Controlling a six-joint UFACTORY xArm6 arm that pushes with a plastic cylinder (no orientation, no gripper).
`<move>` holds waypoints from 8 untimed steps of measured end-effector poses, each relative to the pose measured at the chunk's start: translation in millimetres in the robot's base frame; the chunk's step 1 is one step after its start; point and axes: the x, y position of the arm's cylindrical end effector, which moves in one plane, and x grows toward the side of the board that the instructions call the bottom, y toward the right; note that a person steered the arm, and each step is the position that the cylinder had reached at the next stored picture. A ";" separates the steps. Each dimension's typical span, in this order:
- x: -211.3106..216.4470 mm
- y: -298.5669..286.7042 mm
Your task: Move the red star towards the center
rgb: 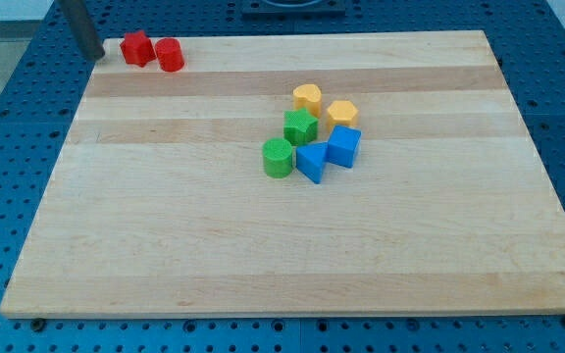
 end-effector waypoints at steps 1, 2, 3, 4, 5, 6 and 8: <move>-19.8 13.8; -18.6 38.1; -18.6 55.8; -18.6 66.4; -11.5 66.5; 9.1 66.5; 44.3 75.3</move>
